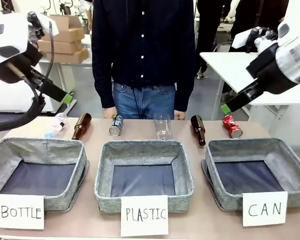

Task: Sort the can waste into the basket.
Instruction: Pick up the can waste from the table and place it in the right Fabric basket.

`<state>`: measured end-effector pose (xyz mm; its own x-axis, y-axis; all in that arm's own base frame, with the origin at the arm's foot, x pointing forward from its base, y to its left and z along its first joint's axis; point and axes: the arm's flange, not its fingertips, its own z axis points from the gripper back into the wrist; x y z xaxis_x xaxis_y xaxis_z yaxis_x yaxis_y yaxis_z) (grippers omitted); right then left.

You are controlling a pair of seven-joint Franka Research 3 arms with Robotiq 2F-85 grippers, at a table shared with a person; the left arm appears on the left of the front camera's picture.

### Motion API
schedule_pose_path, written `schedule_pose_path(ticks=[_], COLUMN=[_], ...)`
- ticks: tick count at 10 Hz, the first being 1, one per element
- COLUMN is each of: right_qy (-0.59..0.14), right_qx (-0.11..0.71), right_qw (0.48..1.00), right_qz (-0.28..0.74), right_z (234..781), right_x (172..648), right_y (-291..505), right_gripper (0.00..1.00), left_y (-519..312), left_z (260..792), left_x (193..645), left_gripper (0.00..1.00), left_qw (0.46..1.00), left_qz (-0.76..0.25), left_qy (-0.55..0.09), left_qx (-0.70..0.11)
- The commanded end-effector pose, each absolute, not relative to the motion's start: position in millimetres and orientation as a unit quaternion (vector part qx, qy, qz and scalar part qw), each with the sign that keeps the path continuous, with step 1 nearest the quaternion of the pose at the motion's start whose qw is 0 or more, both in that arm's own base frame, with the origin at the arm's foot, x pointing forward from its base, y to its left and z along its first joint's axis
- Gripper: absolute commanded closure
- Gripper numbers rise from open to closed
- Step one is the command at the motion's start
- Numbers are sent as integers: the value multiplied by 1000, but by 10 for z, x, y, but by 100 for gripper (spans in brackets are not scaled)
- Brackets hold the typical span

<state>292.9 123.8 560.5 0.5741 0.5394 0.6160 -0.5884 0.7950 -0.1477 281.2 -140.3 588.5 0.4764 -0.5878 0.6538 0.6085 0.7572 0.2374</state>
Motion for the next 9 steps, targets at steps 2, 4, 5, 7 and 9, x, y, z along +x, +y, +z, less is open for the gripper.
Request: schedule_pose_path(ticks=[2,4,5,7,9], right_qy=[-310,-230,-240,-248,-287], right_qx=[269,522,567,623,559], right_qw=[883,816,788,741,775], right_qz=[226,99,17,-32,-70], right_z=[5613,5555,5452,5237,5109], right_x=[3029,3089,3119,3109,3113], right_y=[835,73,-226,-543,-564], right_gripper=[0,0,0,0,0], left_y=[-1022,-465,-249,161,328], left_z=[6184,6006,5824,5365,5021], left_x=[2800,3024,3118,3302,3469], left_gripper=[0,0,0,0,0], left_qw=[842,806,789,756,766], left_qz=[-326,-198,-141,-48,19], left_qy=[-309,-302,-291,-271,-246], left_qx=[-297,-468,-522,-594,-593])
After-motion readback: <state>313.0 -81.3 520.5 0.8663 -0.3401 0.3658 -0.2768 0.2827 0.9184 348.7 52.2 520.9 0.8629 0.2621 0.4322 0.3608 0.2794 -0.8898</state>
